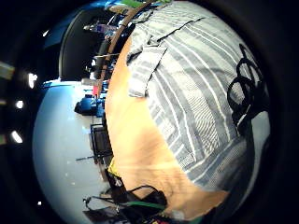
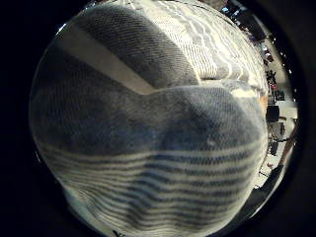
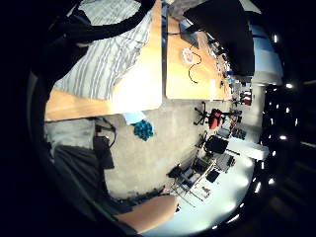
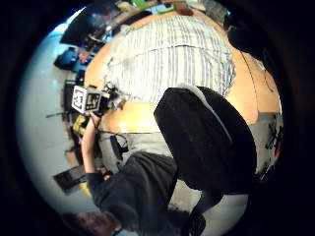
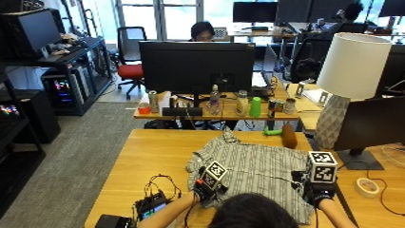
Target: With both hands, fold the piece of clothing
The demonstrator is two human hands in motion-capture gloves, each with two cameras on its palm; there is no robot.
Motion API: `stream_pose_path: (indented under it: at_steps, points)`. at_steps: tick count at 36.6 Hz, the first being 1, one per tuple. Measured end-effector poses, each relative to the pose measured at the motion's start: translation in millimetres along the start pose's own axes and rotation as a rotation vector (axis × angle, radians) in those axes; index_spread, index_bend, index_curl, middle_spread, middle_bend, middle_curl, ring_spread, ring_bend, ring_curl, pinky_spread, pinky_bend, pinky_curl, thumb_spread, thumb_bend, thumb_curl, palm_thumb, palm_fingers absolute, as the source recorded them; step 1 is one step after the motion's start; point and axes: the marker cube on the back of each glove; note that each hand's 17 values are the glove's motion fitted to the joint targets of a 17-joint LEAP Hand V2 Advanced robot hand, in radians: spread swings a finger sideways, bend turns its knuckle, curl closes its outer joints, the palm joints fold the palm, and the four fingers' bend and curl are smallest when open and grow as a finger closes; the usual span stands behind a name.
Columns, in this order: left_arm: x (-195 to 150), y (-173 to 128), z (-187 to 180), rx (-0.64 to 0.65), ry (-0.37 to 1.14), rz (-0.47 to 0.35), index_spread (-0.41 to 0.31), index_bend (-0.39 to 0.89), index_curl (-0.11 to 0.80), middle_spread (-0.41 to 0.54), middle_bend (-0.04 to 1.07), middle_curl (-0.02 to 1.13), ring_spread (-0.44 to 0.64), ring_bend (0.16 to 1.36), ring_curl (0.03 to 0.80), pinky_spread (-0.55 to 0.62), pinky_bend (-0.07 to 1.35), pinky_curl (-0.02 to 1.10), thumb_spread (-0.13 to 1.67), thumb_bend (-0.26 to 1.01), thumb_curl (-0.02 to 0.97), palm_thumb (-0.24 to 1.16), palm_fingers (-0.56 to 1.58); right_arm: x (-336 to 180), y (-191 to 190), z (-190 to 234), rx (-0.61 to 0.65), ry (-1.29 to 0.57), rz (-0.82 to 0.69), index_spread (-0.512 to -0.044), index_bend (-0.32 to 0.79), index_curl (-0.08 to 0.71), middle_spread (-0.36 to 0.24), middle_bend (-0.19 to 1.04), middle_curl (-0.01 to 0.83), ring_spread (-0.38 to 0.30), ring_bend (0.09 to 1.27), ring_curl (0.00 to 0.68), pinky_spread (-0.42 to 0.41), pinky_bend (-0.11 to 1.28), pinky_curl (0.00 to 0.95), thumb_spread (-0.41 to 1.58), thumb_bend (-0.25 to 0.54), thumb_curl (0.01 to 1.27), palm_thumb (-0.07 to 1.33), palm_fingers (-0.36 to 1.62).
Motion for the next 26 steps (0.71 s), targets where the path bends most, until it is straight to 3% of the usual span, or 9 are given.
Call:
stream_pose_path:
  at_steps: [3, 6, 13, 19, 26]
  points:
    - [1.9, 12.6, -7.1, -0.099, 0.056, 0.028, -0.231, 0.23, 0.365, -0.226, 0.41, 0.42, -0.29, 0.59, 0.347, -0.38, 0.64, 0.38, 0.81, 0.14, 0.525, 0.8, 1.2, 3.7, -1.2, 3.1, -0.009, -0.003, 0.009, -0.313, 0.13, 0.27, -0.033, 0.19, 0.376, 0.005, 0.37, 0.347, 0.128, 0.36, 0.347, 1.33, -0.011, 0.18, 0.4, 0.65]
    - [0.3, 16.6, -29.0, -0.106, 0.089, 0.049, -0.245, 0.22, 0.379, -0.248, 0.4, 0.44, -0.31, 0.57, 0.356, -0.4, 0.62, 0.38, 0.78, 0.12, 0.547, 0.82, 1.2, 5.8, -1.5, 4.6, -0.014, -0.009, 0.017, -0.313, 0.13, 0.271, -0.033, 0.19, 0.378, 0.004, 0.37, 0.348, 0.128, 0.35, 0.348, 1.33, -0.011, 0.18, 0.4, 0.65]
    - [-28.1, -37.8, -25.9, -0.079, 0.009, -0.02, -0.265, 0.19, 0.408, -0.277, 0.38, 0.46, -0.34, 0.54, 0.374, -0.42, 0.58, 0.38, 0.74, 0.07, 0.587, 0.85, 1.22, 5.1, -2.2, 6.7, -0.004, -0.013, 0.005, -0.311, 0.13, 0.272, -0.033, 0.19, 0.38, 0.003, 0.36, 0.35, 0.128, 0.35, 0.35, 1.33, -0.011, 0.18, 0.4, 0.65]
    - [-34.2, -48.0, -68.7, -0.064, -0.013, -0.017, -0.272, 0.18, 0.426, -0.289, 0.37, 0.47, -0.35, 0.52, 0.388, -0.43, 0.56, 0.38, 0.72, 0.04, 0.616, 0.87, 1.22, -0.2, 2.0, 8.6, -0.002, -0.017, -0.016, -0.31, 0.13, 0.271, -0.033, 0.19, 0.382, 0.002, 0.37, 0.354, 0.128, 0.34, 0.352, 1.33, -0.011, 0.18, 0.4, 0.66]
    - [-39.8, -65.7, -91.1, -0.036, -0.033, -0.017, -0.276, 0.17, 0.44, -0.299, 0.36, 0.49, -0.35, 0.51, 0.401, -0.43, 0.54, 0.39, 0.71, 0.0, 0.646, 0.89, 1.22, -6.9, -2.8, 25.2, -0.019, -0.049, -0.051, -0.304, 0.12, 0.268, -0.033, 0.19, 0.383, 0.002, 0.38, 0.359, 0.127, 0.34, 0.356, 1.33, -0.011, 0.18, 0.4, 0.65]
